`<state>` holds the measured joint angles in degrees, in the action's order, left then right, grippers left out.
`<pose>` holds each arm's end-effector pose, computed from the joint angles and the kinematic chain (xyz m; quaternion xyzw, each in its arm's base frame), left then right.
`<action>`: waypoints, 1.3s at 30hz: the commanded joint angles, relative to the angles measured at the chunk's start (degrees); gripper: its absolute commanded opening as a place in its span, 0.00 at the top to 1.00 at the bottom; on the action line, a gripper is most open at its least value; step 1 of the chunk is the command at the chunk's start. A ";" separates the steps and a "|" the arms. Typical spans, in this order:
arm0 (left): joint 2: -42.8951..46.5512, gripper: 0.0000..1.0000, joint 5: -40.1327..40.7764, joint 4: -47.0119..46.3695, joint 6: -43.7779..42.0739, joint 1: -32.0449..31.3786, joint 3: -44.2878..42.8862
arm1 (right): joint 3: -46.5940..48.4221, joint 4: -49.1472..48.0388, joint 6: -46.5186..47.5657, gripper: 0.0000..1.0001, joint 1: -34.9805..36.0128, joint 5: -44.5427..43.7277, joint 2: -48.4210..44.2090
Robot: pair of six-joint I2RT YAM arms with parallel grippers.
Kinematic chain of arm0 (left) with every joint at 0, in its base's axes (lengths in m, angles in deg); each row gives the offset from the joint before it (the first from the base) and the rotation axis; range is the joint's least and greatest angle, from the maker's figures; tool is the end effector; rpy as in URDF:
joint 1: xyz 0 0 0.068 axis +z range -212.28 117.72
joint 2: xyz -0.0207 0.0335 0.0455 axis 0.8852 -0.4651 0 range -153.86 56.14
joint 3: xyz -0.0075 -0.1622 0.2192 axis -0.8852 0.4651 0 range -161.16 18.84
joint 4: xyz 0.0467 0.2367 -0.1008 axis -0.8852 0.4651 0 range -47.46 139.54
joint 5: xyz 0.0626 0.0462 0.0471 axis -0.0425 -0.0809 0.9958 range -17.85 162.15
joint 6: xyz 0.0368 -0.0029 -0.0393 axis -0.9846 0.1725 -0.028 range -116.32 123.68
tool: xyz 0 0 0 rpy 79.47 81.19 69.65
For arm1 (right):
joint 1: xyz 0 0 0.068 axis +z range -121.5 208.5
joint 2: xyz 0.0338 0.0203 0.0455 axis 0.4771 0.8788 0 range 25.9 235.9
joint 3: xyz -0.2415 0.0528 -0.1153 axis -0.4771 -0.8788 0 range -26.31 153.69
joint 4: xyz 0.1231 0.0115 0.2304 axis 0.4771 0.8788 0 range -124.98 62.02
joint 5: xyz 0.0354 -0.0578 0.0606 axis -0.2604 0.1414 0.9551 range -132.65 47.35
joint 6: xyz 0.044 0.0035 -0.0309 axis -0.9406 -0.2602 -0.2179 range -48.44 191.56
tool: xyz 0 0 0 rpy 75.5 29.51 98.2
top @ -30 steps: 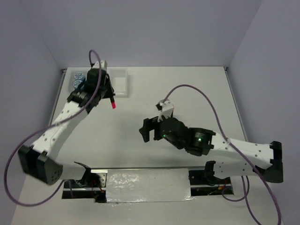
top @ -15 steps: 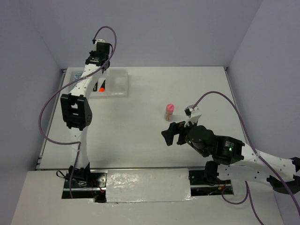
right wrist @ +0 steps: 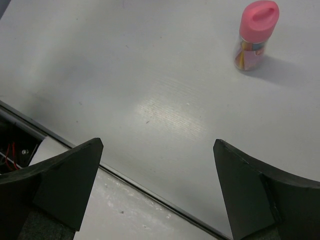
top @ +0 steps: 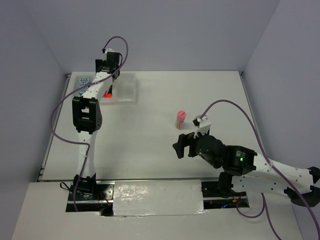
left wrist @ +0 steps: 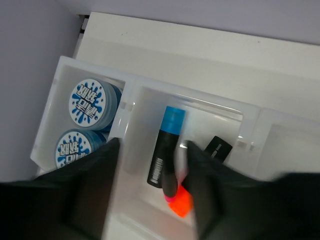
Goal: Sort the stationery into containers
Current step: Place the stationery in the storage box, then pick up the stationery from the center of the board.
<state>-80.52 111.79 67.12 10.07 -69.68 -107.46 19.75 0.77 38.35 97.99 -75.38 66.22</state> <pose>0.5454 -0.0480 0.2515 -0.1494 0.8356 0.2462 0.4678 0.0693 0.1305 0.3166 -0.1249 0.8335 0.2222 0.4902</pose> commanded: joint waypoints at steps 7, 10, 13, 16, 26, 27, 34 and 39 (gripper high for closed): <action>5.33 0.10 -4.72 2.13 5.46 2.39 -1.32 | 2.45 1.08 0.87 0.00 -0.32 -1.63 0.64; 10.43 0.02 -9.12 3.10 7.92 2.30 -0.09 | 2.71 -0.06 1.39 0.00 -2.25 -3.13 2.91; 18.25 0.01 -15.54 7.58 12.32 2.30 -0.52 | 2.10 -3.38 2.88 0.00 -10.84 0.63 6.77; 30.61 0.01 -22.22 12.41 19.16 2.30 2.36 | 1.13 -8.14 6.49 0.00 -19.82 7.33 10.56; 70.63 0.01 -46.31 3.11 17.35 0.63 51.28 | 5.09 -20.09 15.46 0.01 -29.76 8.12 30.34; 74.66 0.01 -47.54 3.28 15.42 0.63 53.42 | 4.91 -22.28 15.72 0.01 -30.20 8.38 31.74; 86.65 0.01 -48.15 -0.93 14.96 -1.57 68.89 | 4.39 -30.55 18.36 0.07 -32.75 10.92 38.26; 86.74 0.01 -49.92 -3.22 14.79 -1.57 72.42 | 4.99 -35.31 19.67 0.18 -34.16 14.97 41.94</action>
<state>5.23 64.69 69.75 26.11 -71.08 -35.12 22.53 -28.21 56.36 64.73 -63.05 106.50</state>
